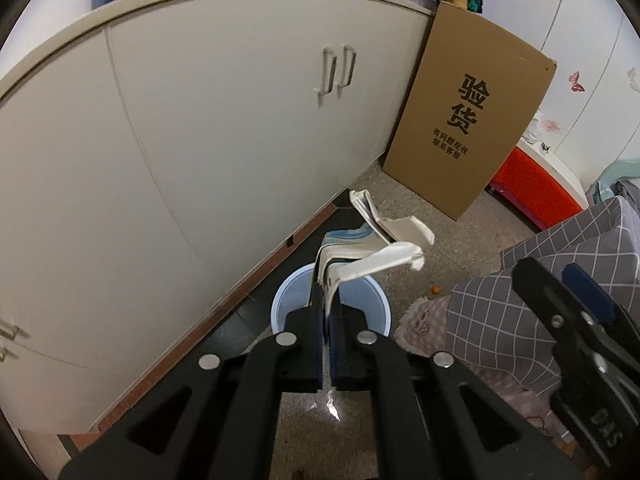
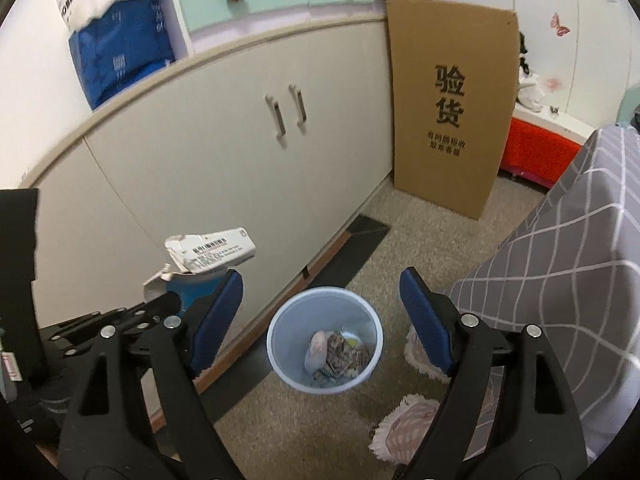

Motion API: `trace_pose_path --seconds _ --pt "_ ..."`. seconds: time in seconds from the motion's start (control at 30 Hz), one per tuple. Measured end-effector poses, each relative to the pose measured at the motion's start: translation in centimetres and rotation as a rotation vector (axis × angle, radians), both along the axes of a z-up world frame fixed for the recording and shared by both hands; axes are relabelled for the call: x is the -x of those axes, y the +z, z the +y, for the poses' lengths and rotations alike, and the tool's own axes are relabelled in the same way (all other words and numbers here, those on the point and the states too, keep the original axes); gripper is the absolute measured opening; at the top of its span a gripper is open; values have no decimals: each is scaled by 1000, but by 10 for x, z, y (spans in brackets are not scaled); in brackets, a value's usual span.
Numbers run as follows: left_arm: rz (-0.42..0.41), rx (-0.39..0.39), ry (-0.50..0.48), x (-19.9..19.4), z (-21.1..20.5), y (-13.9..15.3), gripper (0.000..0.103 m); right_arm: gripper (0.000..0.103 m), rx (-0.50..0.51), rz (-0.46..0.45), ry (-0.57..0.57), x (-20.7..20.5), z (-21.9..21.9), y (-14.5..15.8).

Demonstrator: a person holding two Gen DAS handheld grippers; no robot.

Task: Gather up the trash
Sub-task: 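Carry the box and bag to the wastebasket and open both tools, then return both tools to the table and grasp the blue cookie wrapper with the left tool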

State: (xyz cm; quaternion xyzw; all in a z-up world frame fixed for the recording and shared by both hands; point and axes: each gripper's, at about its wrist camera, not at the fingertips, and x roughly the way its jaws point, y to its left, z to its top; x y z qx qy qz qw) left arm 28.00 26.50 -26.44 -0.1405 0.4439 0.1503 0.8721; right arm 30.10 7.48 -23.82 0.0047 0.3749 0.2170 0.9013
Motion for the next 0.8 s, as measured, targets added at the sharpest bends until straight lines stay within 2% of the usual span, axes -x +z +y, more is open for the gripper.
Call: trace_pose_path --seconds 0.17,0.23,0.27,0.3,0.33,0.4,0.53,0.8 --pt "-30 -12 -25 -14 -4 15 3 81 -90 -62 -35 7 -17 20" --pt "-59 0 -21 -19 -2 18 10 82 -101 -95 -50 10 -21 27" --pt "-58 5 -17 -21 -2 18 18 82 -102 -99 -53 10 -22 29" --pt "-43 9 -10 -24 -1 17 52 82 -102 -101 -57 10 -24 30" --pt "-23 14 6 -24 0 16 78 82 -101 -100 -60 10 -25 30" --pt "-58 18 29 -16 -1 18 79 82 -96 -91 -63 9 -26 29" --pt "-45 4 28 -8 -5 22 79 82 -90 -87 -67 12 -29 30" --pt "-95 -21 22 19 -20 48 79 82 -84 -96 -65 29 -39 44"
